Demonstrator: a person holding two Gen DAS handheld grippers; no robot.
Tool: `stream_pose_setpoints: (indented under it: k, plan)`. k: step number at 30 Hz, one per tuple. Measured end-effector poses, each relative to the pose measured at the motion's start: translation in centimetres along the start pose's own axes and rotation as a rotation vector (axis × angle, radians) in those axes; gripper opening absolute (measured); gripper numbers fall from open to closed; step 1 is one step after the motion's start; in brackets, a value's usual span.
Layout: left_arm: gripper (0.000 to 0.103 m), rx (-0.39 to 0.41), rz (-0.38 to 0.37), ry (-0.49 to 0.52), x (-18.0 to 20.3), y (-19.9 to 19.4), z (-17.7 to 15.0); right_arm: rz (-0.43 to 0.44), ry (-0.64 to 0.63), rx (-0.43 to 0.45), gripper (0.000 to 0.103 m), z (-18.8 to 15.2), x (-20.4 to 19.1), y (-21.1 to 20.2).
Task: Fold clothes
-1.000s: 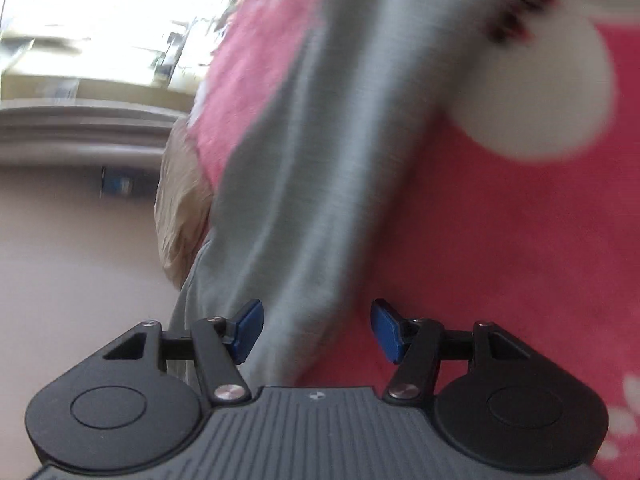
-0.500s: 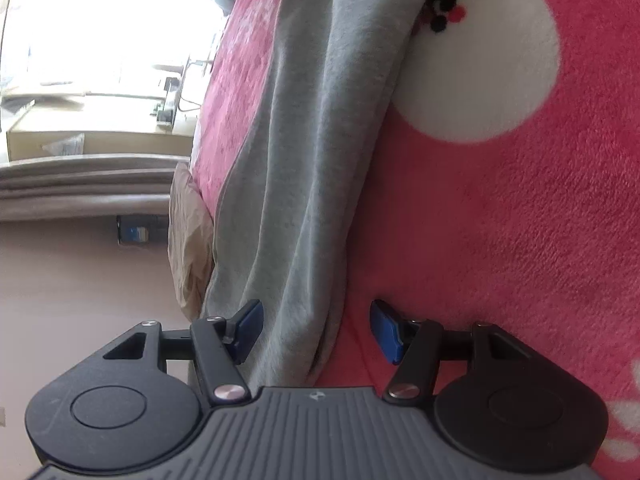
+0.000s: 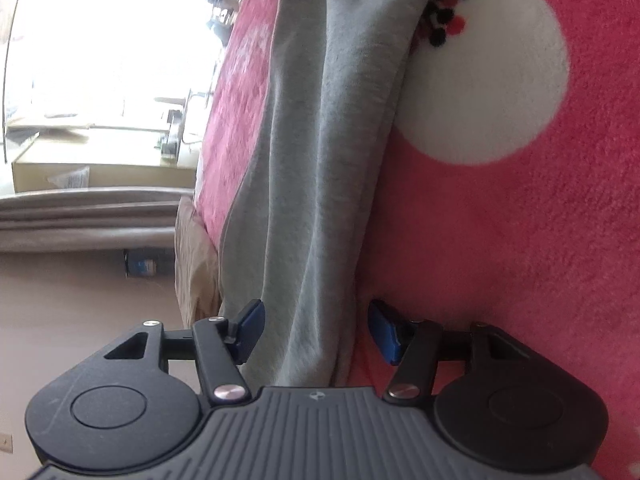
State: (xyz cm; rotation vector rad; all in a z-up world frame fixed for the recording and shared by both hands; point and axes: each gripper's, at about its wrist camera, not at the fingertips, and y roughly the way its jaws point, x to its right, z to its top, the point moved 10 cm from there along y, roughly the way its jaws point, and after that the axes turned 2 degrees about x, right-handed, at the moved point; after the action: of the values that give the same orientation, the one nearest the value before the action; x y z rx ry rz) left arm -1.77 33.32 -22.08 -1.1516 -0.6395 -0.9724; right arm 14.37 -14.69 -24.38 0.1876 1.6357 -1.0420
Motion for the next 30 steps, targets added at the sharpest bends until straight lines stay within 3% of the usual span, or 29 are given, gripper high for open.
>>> stream_pose_setpoints:
  k: [4,6,8,13,16,24,27,30]
  plan:
    - [0.031,0.034,0.023,0.023,0.7,-0.7,0.5,-0.033,-0.076,0.028,0.038,0.1,-0.4,0.7]
    - [0.03,0.042,0.025,0.009,1.1,-1.4,1.0,-0.065,-0.123,0.035,0.016,0.2,-0.4,0.9]
    - [0.029,0.043,0.022,0.004,1.3,-2.3,1.4,-0.055,-0.126,0.047,0.009,0.3,-0.6,0.8]
    - [0.028,0.044,0.04,0.036,1.6,-5.2,1.9,-0.027,-0.126,0.033,0.008,-0.3,-1.3,-0.1]
    - [0.027,0.055,0.08,0.056,1.0,-7.8,2.3,-0.027,-0.157,-0.025,0.007,-1.4,-2.0,-0.8]
    - [0.028,0.02,0.279,0.119,-3.0,-17.0,2.5,-0.047,-0.197,-0.203,0.007,-7.0,-2.1,-3.8]
    - [0.028,-0.007,0.359,0.096,-5.9,-18.1,1.6,-0.078,-0.189,-0.255,0.007,-8.7,-0.3,-3.7]
    - [0.032,-0.048,0.378,0.083,-8.0,-16.4,0.6,-0.113,-0.168,-0.294,0.008,-8.9,1.9,-2.4]
